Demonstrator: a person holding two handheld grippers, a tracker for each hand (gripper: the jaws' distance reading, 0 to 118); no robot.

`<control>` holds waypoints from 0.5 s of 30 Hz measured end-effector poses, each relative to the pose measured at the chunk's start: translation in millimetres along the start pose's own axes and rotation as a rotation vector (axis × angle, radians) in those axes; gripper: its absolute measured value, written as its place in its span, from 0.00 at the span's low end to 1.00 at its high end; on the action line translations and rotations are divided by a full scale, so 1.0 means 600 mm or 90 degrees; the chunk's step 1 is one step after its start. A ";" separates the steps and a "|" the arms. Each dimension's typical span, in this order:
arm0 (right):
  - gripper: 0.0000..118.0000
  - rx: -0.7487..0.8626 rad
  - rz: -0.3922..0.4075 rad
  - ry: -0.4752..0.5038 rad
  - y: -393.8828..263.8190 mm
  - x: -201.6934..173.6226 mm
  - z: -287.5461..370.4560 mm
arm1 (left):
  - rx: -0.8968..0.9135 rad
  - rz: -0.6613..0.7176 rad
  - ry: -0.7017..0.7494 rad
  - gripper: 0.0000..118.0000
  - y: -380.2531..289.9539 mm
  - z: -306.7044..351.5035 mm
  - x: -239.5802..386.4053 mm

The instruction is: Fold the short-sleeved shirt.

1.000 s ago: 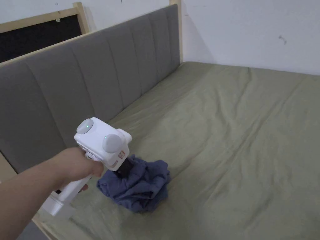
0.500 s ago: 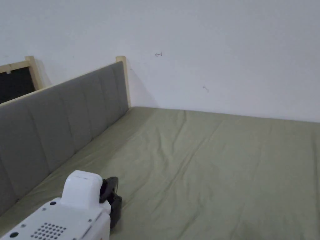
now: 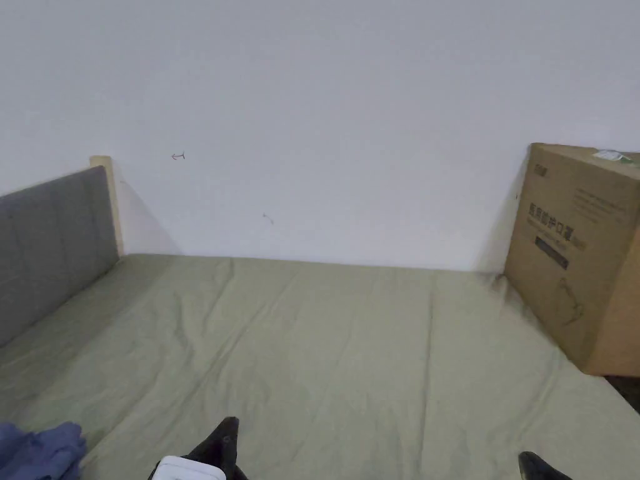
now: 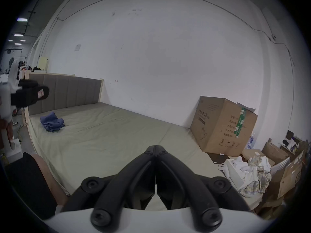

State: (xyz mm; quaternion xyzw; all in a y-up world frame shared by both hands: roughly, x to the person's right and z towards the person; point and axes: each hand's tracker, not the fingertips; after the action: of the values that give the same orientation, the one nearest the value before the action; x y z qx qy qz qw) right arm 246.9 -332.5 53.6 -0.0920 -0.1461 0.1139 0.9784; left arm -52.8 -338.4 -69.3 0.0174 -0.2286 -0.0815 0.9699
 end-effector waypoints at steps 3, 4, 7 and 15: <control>0.00 -0.003 -0.017 -0.021 -0.014 0.009 0.007 | -0.010 0.011 0.003 0.00 -0.009 0.001 0.005; 0.00 -0.006 -0.025 -0.020 -0.018 0.013 0.009 | -0.023 0.030 0.005 0.00 -0.012 -0.002 0.003; 0.00 -0.006 -0.027 -0.029 -0.028 0.012 0.013 | -0.033 0.057 0.020 0.00 -0.014 -0.004 -0.002; 0.00 -0.010 -0.039 -0.037 -0.035 0.019 0.009 | -0.033 0.056 0.062 0.22 -0.001 -0.012 -0.010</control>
State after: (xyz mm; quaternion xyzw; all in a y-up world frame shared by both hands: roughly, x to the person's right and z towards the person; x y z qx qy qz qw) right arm 260.2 -348.6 66.3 -0.0917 -0.1783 0.0855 0.9760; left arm -54.9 -338.1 -78.4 -0.0140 -0.1792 -0.0437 0.9827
